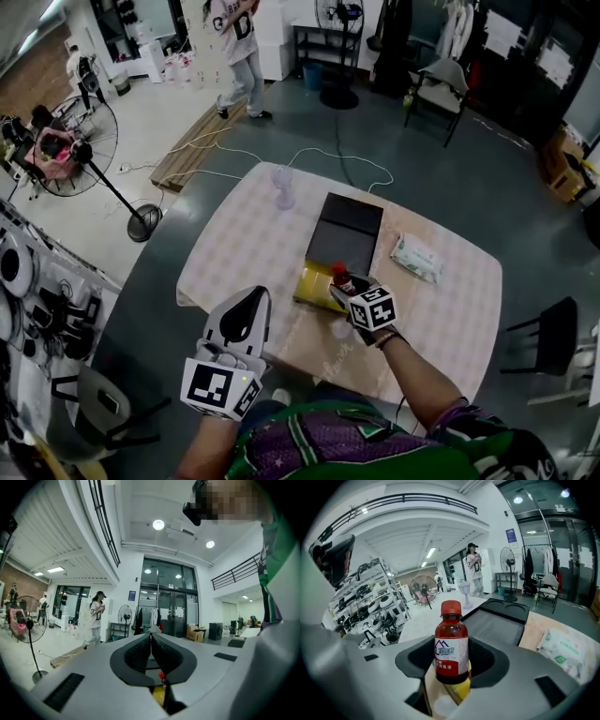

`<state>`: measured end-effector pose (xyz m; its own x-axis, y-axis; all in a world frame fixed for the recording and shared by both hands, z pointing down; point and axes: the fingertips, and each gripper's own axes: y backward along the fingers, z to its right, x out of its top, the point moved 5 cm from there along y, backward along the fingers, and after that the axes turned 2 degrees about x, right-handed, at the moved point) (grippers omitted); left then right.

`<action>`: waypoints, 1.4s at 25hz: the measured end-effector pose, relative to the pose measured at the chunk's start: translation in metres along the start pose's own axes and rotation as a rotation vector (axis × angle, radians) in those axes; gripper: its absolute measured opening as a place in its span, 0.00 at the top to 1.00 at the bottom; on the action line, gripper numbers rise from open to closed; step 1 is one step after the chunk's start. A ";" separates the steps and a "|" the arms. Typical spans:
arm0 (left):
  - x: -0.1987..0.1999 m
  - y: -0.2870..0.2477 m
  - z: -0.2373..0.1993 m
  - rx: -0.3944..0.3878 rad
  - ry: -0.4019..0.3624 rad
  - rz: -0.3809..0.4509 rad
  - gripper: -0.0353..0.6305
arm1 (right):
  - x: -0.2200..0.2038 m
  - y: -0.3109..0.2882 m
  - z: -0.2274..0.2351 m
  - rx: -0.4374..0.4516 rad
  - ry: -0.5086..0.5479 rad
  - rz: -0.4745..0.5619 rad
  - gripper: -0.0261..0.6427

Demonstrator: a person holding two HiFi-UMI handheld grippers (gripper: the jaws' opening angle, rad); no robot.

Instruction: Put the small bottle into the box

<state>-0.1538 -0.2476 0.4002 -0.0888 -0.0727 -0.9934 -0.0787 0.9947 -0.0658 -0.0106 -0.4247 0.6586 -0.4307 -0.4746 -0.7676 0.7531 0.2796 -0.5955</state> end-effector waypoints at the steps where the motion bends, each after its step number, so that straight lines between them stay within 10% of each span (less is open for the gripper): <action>1: -0.001 -0.001 0.000 0.009 0.000 -0.004 0.91 | -0.003 -0.006 0.003 0.005 0.004 -0.017 0.63; 35: -0.019 0.028 -0.051 0.204 0.024 -0.072 0.91 | -0.067 -0.118 -0.006 0.043 0.135 -0.481 0.61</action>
<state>-0.2050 -0.2216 0.4215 -0.1135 -0.1435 -0.9831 0.1167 0.9807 -0.1566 -0.0739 -0.4206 0.7789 -0.7927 -0.4285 -0.4336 0.4716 0.0197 -0.8816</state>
